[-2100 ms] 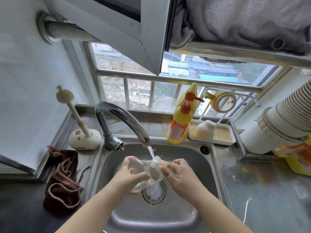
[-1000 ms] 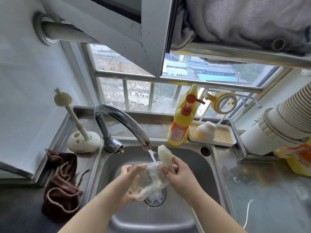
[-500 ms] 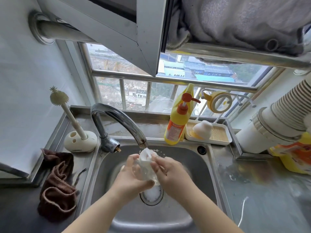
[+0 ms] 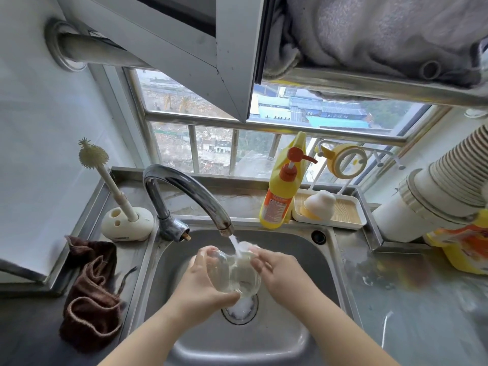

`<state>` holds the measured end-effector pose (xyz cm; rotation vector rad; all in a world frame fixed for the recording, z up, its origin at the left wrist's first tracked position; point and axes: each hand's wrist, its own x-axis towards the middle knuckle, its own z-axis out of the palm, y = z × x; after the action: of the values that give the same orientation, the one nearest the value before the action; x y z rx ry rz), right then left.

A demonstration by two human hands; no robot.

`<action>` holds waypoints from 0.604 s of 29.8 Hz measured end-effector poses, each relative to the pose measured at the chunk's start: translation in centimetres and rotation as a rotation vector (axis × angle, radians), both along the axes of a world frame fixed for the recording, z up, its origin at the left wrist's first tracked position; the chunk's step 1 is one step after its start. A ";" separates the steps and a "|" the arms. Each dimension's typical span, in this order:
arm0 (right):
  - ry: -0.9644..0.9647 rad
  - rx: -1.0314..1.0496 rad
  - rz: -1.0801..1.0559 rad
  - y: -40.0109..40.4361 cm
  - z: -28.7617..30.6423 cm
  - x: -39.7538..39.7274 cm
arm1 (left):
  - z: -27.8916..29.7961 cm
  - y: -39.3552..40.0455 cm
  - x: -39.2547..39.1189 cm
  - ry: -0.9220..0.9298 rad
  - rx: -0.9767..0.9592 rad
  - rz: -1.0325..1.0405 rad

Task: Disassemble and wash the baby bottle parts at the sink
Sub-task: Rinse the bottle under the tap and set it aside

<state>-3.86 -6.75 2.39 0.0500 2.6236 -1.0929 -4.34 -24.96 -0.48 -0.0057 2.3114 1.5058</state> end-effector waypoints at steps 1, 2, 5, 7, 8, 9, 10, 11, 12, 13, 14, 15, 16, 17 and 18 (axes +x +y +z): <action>0.030 -0.032 -0.005 -0.6 0.1 -0.2 | 0.1 0.1 -0.1 0.007 0.000 -0.008; 0.057 -0.060 0.005 -1.3 0.3 -0.2 | 0.3 0.2 -0.3 0.012 0.010 -0.016; 0.088 -0.037 0.042 -1.8 0.2 0.4 | 0.6 -0.6 -1.0 0.024 0.051 -0.007; 0.038 0.024 0.013 -0.4 -0.2 0.4 | 0.5 -0.9 -0.8 0.018 0.077 -0.015; 0.011 0.014 -0.023 0.2 -0.3 0.4 | 0.2 -0.9 -0.6 -0.001 0.119 -0.028; -0.007 -0.037 -0.065 0.5 -0.5 0.3 | 0.1 -0.8 -0.4 -0.022 0.166 -0.052; -0.022 -0.116 -0.095 0.6 -0.5 0.3 | -0.1 -0.7 -0.2 -0.042 0.202 -0.076; -0.050 -0.199 -0.116 0.3 -0.4 0.3 | -0.1 -0.6 0.0 -0.059 0.222 -0.097; -0.072 -0.268 -0.130 0.1 -0.3 0.3 | 0.1 -0.5 0.1 -0.081 0.230 -0.110; -0.081 -0.315 -0.147 -0.1 -0.5 0.5 | 0.3 -0.4 0.1 -0.112 0.235 -0.104; -0.075 -0.336 -0.164 -0.2 -0.8 0.6 | 0.5 -0.3 0.0 -0.163 0.262 -0.068; -0.068 -0.354 -0.179 -0.2 -1.1 0.8 | 0.6 -0.2 -0.2 -0.245 0.314 -0.016; -0.058 -0.371 -0.188 -0.3 -1.2 1.0 | 0.8 -0.1 -0.4 -0.347 0.389 0.045; -0.043 -0.386 -0.186 -0.4 -1.3 1.3 | 1.0 0.0 -0.5 -0.423 0.456 0.099; -0.023 -0.372 -0.167 -0.6 -1.3 1.6 | 1.1 0.0 -0.7 -0.462 0.480 0.147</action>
<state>-2.29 -7.31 1.13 0.2020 2.3861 -1.6089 -5.07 -24.98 0.58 -0.3610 1.5864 1.8643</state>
